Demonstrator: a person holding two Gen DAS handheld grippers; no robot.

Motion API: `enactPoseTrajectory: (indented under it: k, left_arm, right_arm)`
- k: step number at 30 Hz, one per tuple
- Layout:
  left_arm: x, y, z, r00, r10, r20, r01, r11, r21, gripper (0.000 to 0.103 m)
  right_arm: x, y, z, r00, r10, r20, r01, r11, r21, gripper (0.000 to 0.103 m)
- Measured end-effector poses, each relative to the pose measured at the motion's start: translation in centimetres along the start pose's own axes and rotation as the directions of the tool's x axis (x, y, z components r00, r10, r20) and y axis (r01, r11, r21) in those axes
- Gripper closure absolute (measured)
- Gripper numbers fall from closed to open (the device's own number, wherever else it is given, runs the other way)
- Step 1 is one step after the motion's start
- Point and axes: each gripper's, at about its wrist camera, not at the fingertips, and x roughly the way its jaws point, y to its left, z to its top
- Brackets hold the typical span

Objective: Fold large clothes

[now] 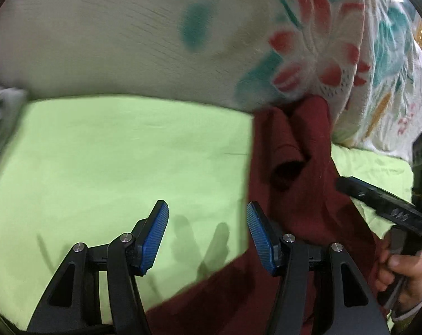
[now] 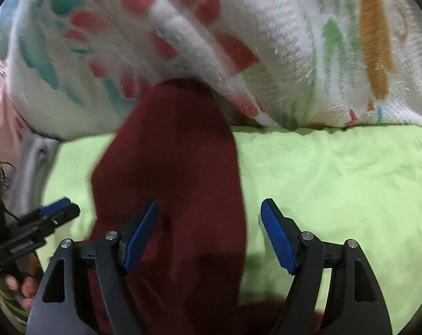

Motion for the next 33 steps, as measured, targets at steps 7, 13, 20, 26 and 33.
enactPoseTrajectory:
  k: [7, 13, 20, 26, 33]
  left_arm:
    - [4.6, -1.6, 2.4, 0.998, -0.042, -0.042, 0.043, 0.999, 0.029, 0.049]
    - [3.8, -3.9, 2.1, 0.983, -0.179, -0.029, 0.180, 0.980, 0.079, 0.100]
    - [-6.1, -3.6, -3.1, 0.945, -0.310, 0.107, 0.301, 0.949, 0.093, 0.101]
    - [-12.8, -4.9, -12.4, 0.931, -0.326, 0.163, 0.296, 0.937, 0.186, 0.101]
    - [-11.5, -3.9, -21.8, 0.980, -0.194, 0.052, 0.185, 0.972, 0.142, 0.100]
  right_arm:
    - [1.1, -2.2, 0.2, 0.993, 0.116, -0.008, -0.115, 0.992, 0.056, 0.098]
    - [-2.8, -2.2, -0.8, 0.982, 0.172, 0.082, -0.177, 0.983, 0.051, 0.100]
    - [-9.7, -2.0, -4.8, 0.959, 0.249, 0.138, -0.252, 0.968, 0.008, 0.100]
    - [-14.1, -0.3, -11.9, 0.947, 0.284, 0.149, -0.275, 0.958, -0.077, 0.100]
    - [-13.3, -3.0, -19.1, 0.993, 0.113, 0.043, -0.117, 0.989, 0.088, 0.094]
